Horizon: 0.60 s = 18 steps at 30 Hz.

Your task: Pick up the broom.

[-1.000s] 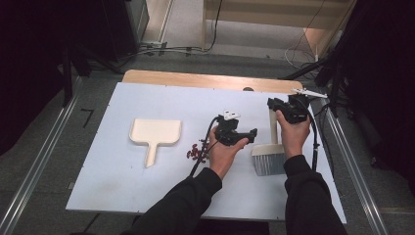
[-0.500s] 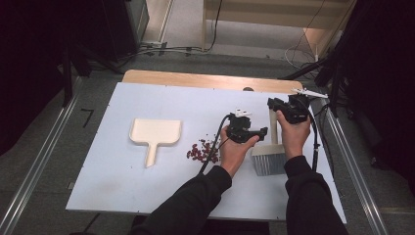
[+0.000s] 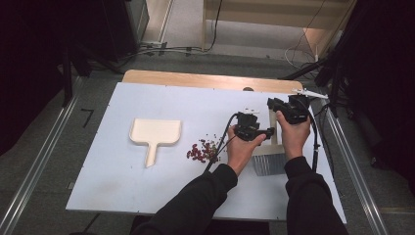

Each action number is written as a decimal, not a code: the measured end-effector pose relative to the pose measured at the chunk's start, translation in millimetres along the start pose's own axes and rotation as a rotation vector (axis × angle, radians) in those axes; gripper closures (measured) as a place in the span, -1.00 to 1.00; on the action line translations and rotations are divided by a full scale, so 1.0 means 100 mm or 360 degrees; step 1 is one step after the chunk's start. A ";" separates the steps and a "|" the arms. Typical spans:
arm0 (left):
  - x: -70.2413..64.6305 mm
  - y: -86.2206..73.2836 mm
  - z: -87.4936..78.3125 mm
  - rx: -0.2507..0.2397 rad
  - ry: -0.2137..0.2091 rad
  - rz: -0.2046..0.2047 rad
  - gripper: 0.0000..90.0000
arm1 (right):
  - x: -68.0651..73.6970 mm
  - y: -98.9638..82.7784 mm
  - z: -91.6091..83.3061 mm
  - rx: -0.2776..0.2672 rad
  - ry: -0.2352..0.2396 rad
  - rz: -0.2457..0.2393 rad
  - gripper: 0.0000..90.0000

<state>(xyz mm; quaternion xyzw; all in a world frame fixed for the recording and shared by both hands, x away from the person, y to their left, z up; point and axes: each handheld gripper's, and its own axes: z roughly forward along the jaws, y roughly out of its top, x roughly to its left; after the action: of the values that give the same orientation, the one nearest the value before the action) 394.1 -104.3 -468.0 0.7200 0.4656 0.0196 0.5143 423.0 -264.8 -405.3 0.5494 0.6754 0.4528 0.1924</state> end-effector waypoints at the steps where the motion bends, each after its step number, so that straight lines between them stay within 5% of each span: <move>1: 0.00 0.00 0.00 0.0000 0.0000 0.0000 -0.14 | 0.00 0.00 0.00 0.0000 0.0000 0.0000 0.50; 18: -0.03 0.05 0.11 0.0027 -0.0146 -0.0058 0.27 | 0.00 0.00 -0.01 -0.0009 0.0005 -0.0004 0.50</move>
<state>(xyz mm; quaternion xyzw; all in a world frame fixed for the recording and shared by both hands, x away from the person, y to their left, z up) 400.9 -114.5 -468.1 0.7159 0.4545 -0.0268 0.5293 422.1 -264.7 -405.1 0.5472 0.6750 0.4555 0.1935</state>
